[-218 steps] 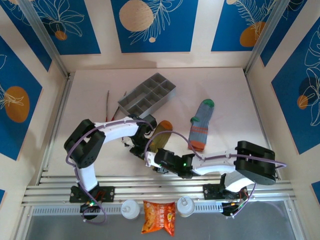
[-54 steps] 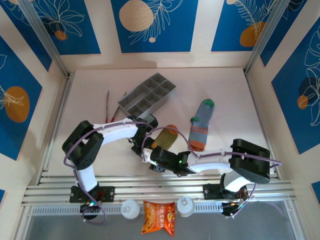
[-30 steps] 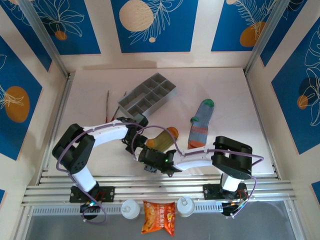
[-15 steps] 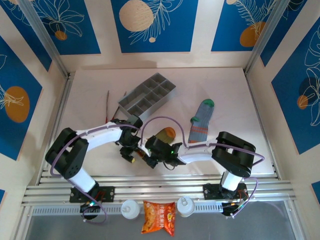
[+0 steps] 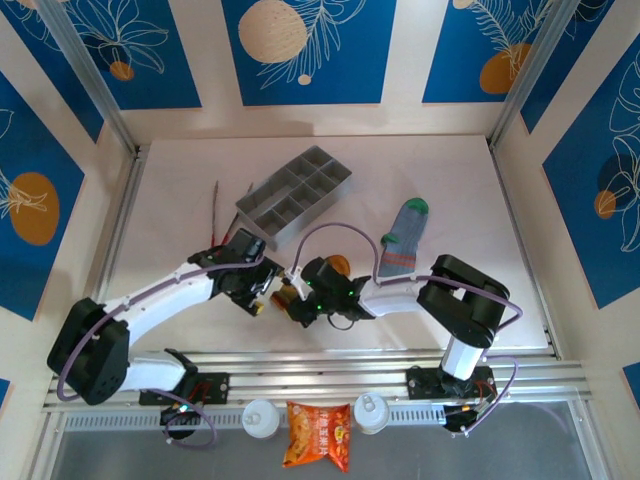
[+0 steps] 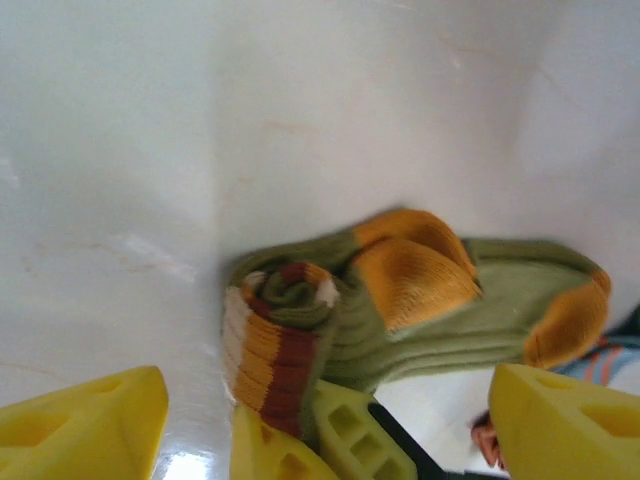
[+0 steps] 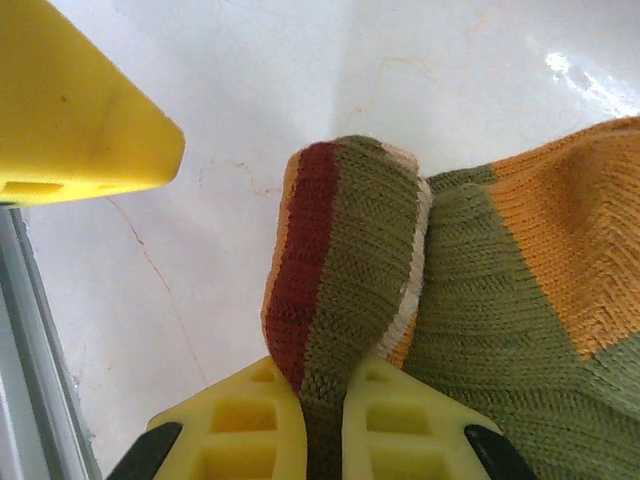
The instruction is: Roll the socks
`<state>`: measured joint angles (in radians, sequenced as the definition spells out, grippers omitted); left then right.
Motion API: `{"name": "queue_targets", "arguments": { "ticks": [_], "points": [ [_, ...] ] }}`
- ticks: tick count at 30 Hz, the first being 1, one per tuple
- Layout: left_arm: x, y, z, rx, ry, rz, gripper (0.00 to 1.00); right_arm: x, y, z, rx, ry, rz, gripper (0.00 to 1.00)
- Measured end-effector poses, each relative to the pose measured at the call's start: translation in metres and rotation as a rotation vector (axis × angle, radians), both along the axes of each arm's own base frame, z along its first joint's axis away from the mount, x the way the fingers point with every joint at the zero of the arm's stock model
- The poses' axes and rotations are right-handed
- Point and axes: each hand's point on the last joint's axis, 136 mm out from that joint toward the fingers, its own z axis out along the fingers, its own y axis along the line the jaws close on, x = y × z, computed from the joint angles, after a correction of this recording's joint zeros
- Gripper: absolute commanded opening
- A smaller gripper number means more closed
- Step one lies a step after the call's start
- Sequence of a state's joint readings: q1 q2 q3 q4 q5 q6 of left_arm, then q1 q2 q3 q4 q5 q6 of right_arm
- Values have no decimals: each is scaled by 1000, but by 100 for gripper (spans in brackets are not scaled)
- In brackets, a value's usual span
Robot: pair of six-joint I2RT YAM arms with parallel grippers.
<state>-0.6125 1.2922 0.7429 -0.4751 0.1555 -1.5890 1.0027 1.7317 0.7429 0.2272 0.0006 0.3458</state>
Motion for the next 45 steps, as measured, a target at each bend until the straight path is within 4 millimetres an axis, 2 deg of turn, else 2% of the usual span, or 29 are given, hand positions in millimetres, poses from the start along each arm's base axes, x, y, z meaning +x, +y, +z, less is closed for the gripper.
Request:
{"name": "queue_targets", "arguments": {
  "ticks": [7, 12, 17, 22, 26, 35, 39, 45],
  "points": [
    [-7, -2, -12, -19, -28, -78, 60, 4, -7, -4, 61, 116, -39, 0],
    [-11, -3, -19, -42, -38, -95, 56, 7, -11, -5, 111, 211, -47, 0],
    [-7, -14, -24, -65, -50, -126, 52, 11, -15, -6, 155, 294, -40, 0],
    [-7, -20, -34, -58, -41, -151, 51, 18, -24, -7, 187, 365, -49, 0],
    [-4, -27, -34, -70, -61, -163, 56, 22, -31, -7, 214, 424, -47, 0],
    [-1, -42, -42, -77, -68, -188, 57, 25, -35, -7, 252, 555, -27, 0],
    [0, -44, -43, -82, -72, -185, 47, 26, -38, -6, 259, 588, -30, 0],
    [5, -57, -50, -88, -30, -192, 19, 26, -41, -6, 258, 617, -30, 0]
  ]
}}
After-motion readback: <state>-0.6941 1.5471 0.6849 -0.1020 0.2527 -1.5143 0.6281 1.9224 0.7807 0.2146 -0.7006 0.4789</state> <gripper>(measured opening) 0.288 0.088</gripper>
